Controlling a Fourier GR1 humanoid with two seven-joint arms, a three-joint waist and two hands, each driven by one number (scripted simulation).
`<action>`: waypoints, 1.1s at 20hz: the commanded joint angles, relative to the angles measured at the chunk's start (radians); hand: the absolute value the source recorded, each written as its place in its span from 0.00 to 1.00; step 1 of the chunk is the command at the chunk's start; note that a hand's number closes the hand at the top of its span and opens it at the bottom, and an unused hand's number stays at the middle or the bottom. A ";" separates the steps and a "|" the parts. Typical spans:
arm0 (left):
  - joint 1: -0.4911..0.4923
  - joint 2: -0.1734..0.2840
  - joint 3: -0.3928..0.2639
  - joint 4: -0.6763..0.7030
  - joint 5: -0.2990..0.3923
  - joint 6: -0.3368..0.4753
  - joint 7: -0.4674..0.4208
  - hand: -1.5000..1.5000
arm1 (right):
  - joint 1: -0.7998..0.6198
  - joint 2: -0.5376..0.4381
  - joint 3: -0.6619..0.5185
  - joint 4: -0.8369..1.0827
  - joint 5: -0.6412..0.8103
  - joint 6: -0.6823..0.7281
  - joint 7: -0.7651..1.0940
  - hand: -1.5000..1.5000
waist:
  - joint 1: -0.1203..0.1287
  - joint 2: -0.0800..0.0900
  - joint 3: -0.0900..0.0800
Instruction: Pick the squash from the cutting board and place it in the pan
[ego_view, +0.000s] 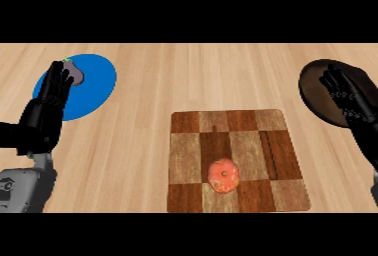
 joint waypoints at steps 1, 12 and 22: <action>-0.026 -0.093 -0.070 0.022 -0.053 0.041 -0.021 0.50 | 0.005 0.045 -0.023 -0.027 -0.015 -0.013 0.037 1.00 | 0.012 0.003 0.016; 0.210 -0.172 -0.200 -0.043 -0.024 -0.050 -0.104 0.50 | 0.561 0.313 0.147 -0.330 0.196 -0.398 0.054 0.00 | -0.014 -0.006 0.015; 0.187 -0.198 -0.235 -0.103 -0.062 -0.034 -0.020 0.50 | 0.621 0.142 0.195 -0.521 0.501 -0.343 0.335 0.00 | 0.019 0.002 0.015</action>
